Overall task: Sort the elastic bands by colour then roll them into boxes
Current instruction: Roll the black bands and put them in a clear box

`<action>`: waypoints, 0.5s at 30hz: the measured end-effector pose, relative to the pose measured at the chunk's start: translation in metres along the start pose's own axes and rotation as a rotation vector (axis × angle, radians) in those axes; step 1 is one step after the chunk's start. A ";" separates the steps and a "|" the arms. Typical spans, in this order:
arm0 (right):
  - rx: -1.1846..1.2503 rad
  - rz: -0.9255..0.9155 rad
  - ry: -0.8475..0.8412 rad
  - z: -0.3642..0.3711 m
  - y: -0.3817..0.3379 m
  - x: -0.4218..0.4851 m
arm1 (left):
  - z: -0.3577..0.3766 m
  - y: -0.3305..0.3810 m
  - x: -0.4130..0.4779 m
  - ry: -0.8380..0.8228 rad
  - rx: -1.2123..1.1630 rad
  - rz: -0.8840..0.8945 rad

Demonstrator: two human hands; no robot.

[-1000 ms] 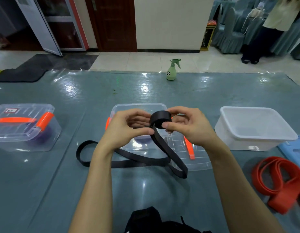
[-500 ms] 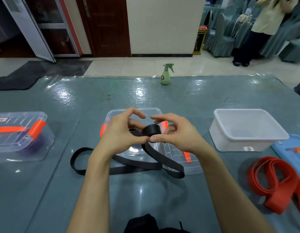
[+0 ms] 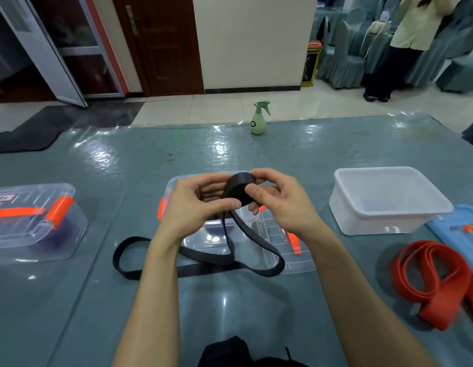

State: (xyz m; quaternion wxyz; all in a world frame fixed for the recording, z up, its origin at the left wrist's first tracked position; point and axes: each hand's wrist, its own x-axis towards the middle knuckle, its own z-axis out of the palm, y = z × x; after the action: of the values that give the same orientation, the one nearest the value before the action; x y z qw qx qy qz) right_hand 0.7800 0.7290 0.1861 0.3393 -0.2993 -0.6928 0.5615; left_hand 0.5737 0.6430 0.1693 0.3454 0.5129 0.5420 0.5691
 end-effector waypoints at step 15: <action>-0.036 -0.141 -0.028 -0.004 -0.023 0.010 | -0.032 0.087 0.039 -0.218 0.483 0.154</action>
State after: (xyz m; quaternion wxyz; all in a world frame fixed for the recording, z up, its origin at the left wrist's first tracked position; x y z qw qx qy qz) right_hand 0.7766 0.7345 0.2105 0.3630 -0.2480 -0.7270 0.5275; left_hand 0.5482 0.6562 0.2657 0.2251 0.6782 0.5812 0.3894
